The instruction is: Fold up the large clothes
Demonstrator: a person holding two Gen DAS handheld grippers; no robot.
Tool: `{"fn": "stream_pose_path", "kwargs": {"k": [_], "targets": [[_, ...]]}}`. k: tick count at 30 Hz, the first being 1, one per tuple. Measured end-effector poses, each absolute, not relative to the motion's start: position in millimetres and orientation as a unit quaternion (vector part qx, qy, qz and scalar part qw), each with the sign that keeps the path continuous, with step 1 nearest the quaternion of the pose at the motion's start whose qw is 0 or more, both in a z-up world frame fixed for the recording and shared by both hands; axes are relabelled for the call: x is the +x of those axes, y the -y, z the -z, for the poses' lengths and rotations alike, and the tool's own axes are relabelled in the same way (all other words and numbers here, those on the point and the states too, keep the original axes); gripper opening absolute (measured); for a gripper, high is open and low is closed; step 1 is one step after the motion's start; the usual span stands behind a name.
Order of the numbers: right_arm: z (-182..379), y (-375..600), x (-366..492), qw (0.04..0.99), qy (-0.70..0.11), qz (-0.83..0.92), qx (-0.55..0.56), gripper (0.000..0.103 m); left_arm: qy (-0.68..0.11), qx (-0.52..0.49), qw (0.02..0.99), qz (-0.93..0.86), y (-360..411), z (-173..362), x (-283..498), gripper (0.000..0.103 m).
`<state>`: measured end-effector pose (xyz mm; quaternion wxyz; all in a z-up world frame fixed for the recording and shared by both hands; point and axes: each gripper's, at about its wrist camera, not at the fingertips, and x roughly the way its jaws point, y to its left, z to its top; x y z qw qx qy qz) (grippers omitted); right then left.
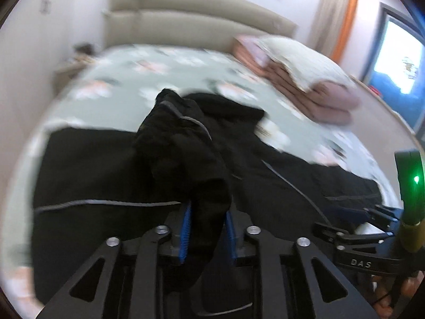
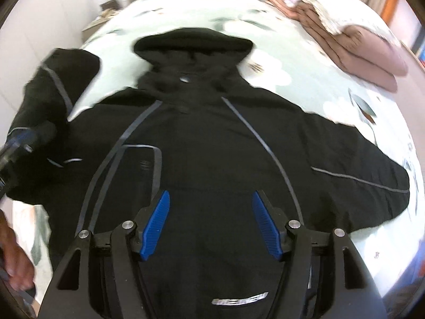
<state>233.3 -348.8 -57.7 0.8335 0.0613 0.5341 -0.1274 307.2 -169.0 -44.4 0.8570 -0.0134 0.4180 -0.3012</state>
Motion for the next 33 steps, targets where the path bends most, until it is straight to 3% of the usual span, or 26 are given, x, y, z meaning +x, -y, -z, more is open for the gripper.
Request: {"fn": "stream_pose_path", "kwargs": {"k": [4, 7, 8, 11, 18, 19, 20, 23, 29, 33], "targets": [[79.1, 374.8, 227.4, 0.819, -0.552, 0.126, 0.091, 0.071, -0.482, -0.060, 0.788, 0.379, 196.5, 84.3, 311.2, 0.028], [87.6, 385.9, 227.3, 0.814, -0.556, 0.114, 0.123, 0.076, -0.491, -0.081, 0.769, 0.401, 194.7, 83.7, 305.0, 0.028], [89.0, 388.4, 230.3, 0.814, -0.555, 0.105, 0.137, 0.078, -0.490, -0.088, 0.765, 0.409, 191.7, 79.4, 302.9, 0.030], [92.3, 390.8, 243.7, 0.818, -0.543, 0.079, 0.174, 0.080, -0.483, -0.095, 0.766, 0.414, 174.4, 61.3, 295.8, 0.053], [126.5, 386.0, 315.1, 0.807, -0.545, 0.011, 0.226, 0.080, -0.476, -0.071, 0.808, 0.340, 120.0, 44.5, 307.1, 0.056], [136.2, 383.2, 324.3, 0.799, -0.552, -0.005, 0.239, 0.078, -0.477, -0.065, 0.813, 0.327, 117.2, 45.8, 313.0, 0.056], [141.8, 380.5, 329.5, 0.794, -0.555, -0.019, 0.248, 0.058, -0.479, -0.059, 0.820, 0.307, 109.3, 47.3, 315.3, 0.056], [128.0, 364.6, 331.8, 0.812, -0.537, -0.043, 0.223, 0.041, -0.478, -0.067, 0.836, 0.263, 91.3, 49.2, 328.4, 0.056], [47.4, 399.0, 293.2, 0.866, -0.467, 0.015, 0.178, 0.039, -0.474, -0.076, 0.843, 0.244, 85.8, 49.8, 346.8, 0.056], [27.0, 453.8, 260.3, 0.870, -0.457, 0.099, 0.159, 0.039, -0.500, -0.046, 0.822, 0.268, 129.4, 78.0, 356.1, 0.056]]}}
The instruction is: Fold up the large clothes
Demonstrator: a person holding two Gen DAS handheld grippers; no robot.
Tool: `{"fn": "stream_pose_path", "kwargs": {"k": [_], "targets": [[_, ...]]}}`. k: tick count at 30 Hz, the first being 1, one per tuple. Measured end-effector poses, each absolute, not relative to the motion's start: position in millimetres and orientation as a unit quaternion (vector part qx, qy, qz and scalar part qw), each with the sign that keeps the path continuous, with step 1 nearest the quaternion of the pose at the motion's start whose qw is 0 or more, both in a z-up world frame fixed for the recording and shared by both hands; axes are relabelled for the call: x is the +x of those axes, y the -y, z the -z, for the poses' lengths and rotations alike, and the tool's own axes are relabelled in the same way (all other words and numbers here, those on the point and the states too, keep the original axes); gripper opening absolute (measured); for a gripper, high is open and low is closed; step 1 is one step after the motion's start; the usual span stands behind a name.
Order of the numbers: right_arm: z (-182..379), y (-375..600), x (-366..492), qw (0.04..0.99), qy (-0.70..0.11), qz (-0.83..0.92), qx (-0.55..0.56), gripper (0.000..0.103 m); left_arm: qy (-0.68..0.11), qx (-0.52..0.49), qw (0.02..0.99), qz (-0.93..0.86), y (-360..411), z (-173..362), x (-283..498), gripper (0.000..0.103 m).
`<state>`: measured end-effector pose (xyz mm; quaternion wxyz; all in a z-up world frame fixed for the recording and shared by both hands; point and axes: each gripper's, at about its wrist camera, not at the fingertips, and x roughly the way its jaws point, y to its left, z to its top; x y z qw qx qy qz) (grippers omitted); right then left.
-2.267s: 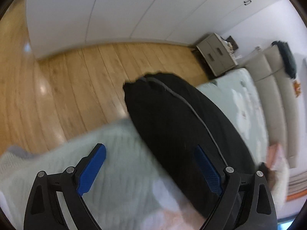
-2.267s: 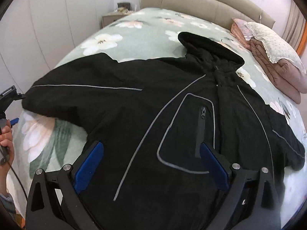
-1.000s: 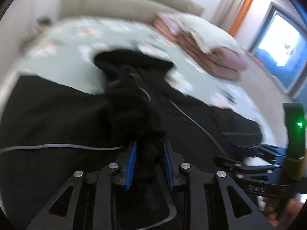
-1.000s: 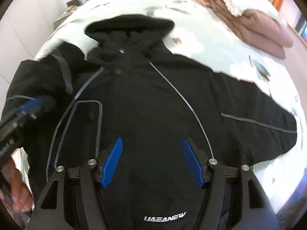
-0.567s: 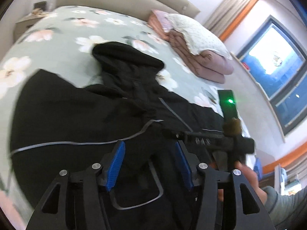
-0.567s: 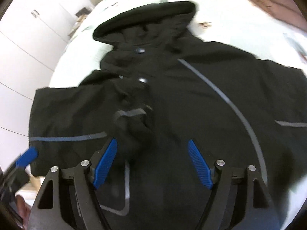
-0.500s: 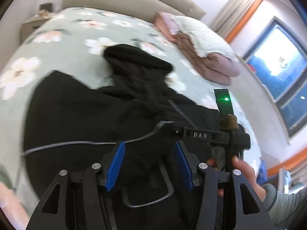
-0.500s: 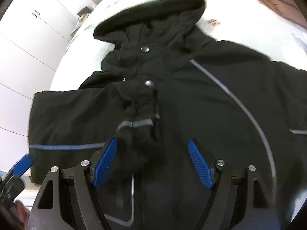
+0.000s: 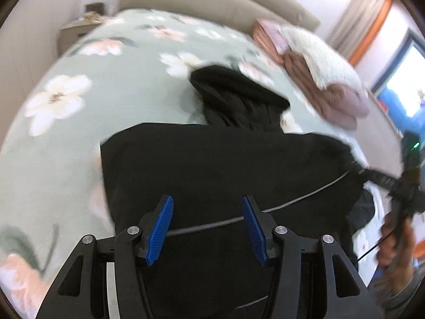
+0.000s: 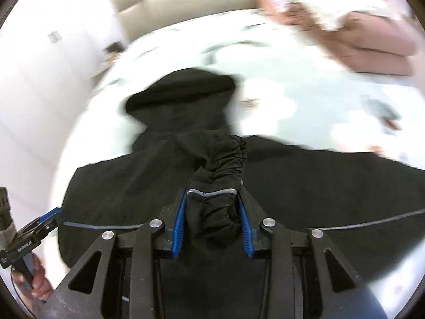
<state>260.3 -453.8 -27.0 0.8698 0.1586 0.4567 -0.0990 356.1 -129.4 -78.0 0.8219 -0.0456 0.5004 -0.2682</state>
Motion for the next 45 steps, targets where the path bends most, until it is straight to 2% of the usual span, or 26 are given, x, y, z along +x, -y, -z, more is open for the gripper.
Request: {"fn": "stream_pose_path", "kwargs": {"k": [5, 8, 12, 15, 17, 20, 26, 30, 31, 34, 37, 45], "targets": [[86.9, 504.9, 239.9, 0.827, -0.518, 0.147, 0.161, 0.040, -0.566, 0.010, 0.795, 0.219, 170.8, 148.1, 367.9, 0.055], [138.7, 518.9, 236.3, 0.796, -0.552, 0.145, 0.202, 0.040, -0.547, 0.053, 0.809, 0.208, 182.4, 150.8, 361.9, 0.055], [133.3, 520.4, 227.0, 0.803, -0.548, 0.139, 0.190, 0.042, -0.543, 0.082, 0.810, 0.206, 186.9, 142.1, 358.2, 0.055], [106.7, 513.2, 224.2, 0.812, -0.540, 0.146, 0.168, 0.050, -0.535, 0.057, 0.811, 0.229, 185.1, 122.2, 352.1, 0.055], [76.2, 500.7, 213.9, 0.838, -0.506, 0.149, 0.141, 0.066, -0.523, 0.038, 0.815, 0.246, 185.8, 106.1, 344.2, 0.055], [60.3, 482.1, 209.9, 0.860, -0.479, 0.119, 0.132, 0.067, -0.525, 0.031, 0.811, 0.257, 194.9, 103.1, 341.6, 0.055], [132.3, 467.9, 223.5, 0.814, -0.559, 0.138, 0.072, 0.067, -0.556, 0.054, 0.797, 0.231, 206.9, 141.4, 336.8, 0.055], [126.3, 473.3, 220.3, 0.820, -0.553, 0.123, 0.085, 0.065, -0.551, 0.058, 0.804, 0.216, 211.6, 140.0, 334.6, 0.056], [122.2, 476.9, 217.1, 0.822, -0.549, 0.119, 0.095, 0.062, -0.552, 0.057, 0.804, 0.215, 214.4, 140.6, 335.2, 0.056], [93.8, 514.9, 187.1, 0.834, -0.511, 0.112, 0.176, 0.062, -0.557, 0.056, 0.801, 0.212, 214.3, 140.0, 336.9, 0.056], [75.9, 576.5, 139.7, 0.828, -0.486, 0.184, 0.208, 0.063, -0.560, 0.057, 0.800, 0.209, 219.9, 140.6, 340.7, 0.056], [111.8, 774.7, -24.6, 0.732, -0.415, 0.377, 0.388, 0.067, -0.555, 0.063, 0.806, 0.197, 228.2, 146.2, 338.9, 0.060]]}}
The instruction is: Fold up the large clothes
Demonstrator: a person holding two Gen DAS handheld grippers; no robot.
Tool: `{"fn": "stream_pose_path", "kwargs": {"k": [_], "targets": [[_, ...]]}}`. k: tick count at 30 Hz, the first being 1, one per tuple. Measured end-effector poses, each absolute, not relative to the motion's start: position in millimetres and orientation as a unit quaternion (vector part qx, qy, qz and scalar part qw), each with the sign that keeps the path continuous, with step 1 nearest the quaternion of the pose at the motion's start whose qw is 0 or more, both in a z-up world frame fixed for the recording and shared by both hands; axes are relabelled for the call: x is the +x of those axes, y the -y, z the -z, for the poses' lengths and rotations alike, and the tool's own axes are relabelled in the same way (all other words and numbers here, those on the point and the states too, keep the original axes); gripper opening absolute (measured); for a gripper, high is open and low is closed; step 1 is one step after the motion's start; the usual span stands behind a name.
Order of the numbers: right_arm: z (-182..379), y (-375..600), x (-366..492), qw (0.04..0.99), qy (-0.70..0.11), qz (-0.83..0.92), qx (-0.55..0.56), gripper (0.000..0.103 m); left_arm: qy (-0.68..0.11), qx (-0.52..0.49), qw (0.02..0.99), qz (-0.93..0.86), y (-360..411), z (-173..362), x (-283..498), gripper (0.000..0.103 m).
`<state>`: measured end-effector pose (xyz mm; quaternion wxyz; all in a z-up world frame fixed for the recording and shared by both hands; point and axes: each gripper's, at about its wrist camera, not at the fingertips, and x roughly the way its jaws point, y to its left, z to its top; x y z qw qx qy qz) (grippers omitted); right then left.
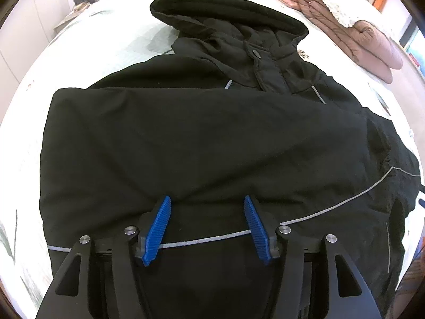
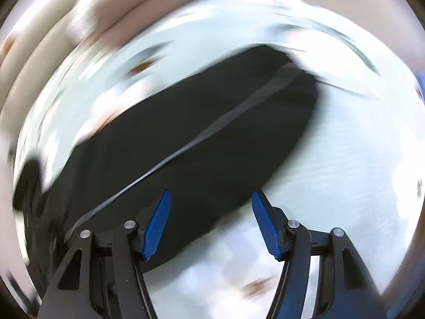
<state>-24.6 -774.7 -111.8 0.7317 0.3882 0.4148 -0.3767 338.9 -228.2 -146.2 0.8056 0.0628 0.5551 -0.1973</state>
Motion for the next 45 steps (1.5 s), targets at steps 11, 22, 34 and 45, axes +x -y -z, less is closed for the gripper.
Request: {"fn": "stream_pose_path", "kwargs": {"k": [11, 22, 34, 45], "targets": [[144.2, 900.6, -67.5, 0.721, -0.322, 0.400, 0.466, 0.071, -0.543, 0.075, 0.817, 0.179, 236.8, 148.5, 332.8, 0.066], [98.4, 845.2, -16.4, 0.769, -0.302, 0.357, 0.436, 0.020, -0.534, 0.078, 0.821, 0.183, 234.7, 147.0, 328.7, 0.066], [-17.3, 597.3, 125.4, 0.886, -0.351, 0.237, 0.190, 0.016, -0.504, 0.080, 0.831, 0.219, 206.7, 101.1, 308.5, 0.066], [0.2, 356.2, 216.0, 0.907, -0.391, 0.021, 0.153, 0.016, -0.475, 0.078, 0.854, 0.197, 131.8, 66.0, 302.7, 0.066]]}}
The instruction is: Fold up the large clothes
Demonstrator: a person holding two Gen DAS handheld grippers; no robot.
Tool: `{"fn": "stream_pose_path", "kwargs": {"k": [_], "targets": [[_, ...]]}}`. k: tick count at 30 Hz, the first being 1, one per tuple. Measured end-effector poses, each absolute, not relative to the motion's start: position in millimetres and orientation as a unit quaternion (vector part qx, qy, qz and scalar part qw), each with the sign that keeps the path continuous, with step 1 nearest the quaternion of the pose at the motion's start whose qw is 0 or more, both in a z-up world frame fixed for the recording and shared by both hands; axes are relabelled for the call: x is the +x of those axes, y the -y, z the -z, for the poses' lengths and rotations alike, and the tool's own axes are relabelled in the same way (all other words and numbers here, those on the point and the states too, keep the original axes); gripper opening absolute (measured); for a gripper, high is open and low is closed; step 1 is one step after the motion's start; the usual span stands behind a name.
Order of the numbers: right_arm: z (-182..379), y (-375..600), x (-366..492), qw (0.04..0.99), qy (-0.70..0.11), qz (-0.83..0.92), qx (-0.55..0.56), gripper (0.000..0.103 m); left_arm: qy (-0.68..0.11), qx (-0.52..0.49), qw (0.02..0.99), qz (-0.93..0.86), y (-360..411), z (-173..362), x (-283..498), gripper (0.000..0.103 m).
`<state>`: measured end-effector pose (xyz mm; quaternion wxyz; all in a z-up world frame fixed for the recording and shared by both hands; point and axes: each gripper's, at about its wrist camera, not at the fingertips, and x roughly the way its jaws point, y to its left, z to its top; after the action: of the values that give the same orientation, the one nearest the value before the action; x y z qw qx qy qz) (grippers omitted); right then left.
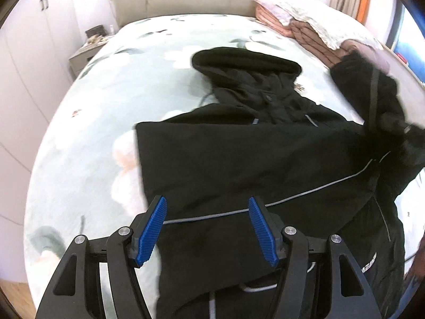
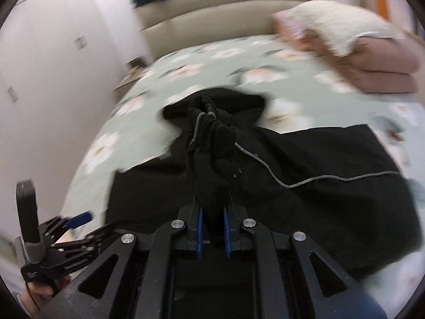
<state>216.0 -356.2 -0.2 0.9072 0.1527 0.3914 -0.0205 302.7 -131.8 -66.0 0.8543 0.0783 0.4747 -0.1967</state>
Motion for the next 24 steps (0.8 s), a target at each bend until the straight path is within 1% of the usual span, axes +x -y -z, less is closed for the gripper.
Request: {"fn": "stream_pose_path", "kwargs": {"k": [4, 6, 8, 10, 12, 14, 15, 17, 19, 24], "targets": [[37.8, 296.9, 244.3, 0.887, -0.434, -0.030, 0.154, 0.016, -0.484, 0.064, 0.854, 0.178, 102.0, 72.0, 301.6, 0.066], [66.0, 273.3, 253.1, 0.873, -0.461, -0.051, 0.149, 0.021, -0.494, 0.051, 0.851, 0.169, 86.9, 79.2, 301.6, 0.066], [99.8, 256.2, 266.8, 0.850, -0.506, -0.056, 0.134, 0.037, -0.504, 0.035, 0.847, 0.168, 76.9, 84.7, 303.1, 0.066], [120.1, 249.4, 274.3, 0.831, -0.537, -0.064, 0.131, 0.040, -0.515, 0.008, 0.840, 0.171, 66.1, 90.2, 303.6, 0.066], [112.0, 250.9, 270.7, 0.834, -0.531, -0.079, 0.126, 0.050, -0.524, -0.032, 0.830, 0.189, 58.7, 92.7, 307.6, 0.066], [90.6, 256.7, 258.7, 0.842, -0.519, -0.090, 0.119, 0.070, -0.525, -0.078, 0.819, 0.219, 54.4, 91.0, 310.5, 0.066], [81.9, 261.7, 252.8, 0.845, -0.511, -0.094, 0.122, 0.073, -0.528, -0.104, 0.809, 0.239, 54.1, 90.6, 313.8, 0.066], [60.5, 280.3, 234.8, 0.858, -0.490, -0.091, 0.122, 0.074, -0.533, -0.141, 0.790, 0.268, 60.5, 91.2, 319.9, 0.066], [53.1, 296.6, 226.3, 0.865, -0.487, -0.060, 0.108, 0.074, -0.536, -0.164, 0.777, 0.287, 70.0, 94.7, 326.3, 0.066], [66.7, 360.6, 215.7, 0.855, -0.505, 0.028, 0.116, 0.074, -0.564, -0.163, 0.754, 0.297, 115.6, 120.3, 343.2, 0.066]]}}
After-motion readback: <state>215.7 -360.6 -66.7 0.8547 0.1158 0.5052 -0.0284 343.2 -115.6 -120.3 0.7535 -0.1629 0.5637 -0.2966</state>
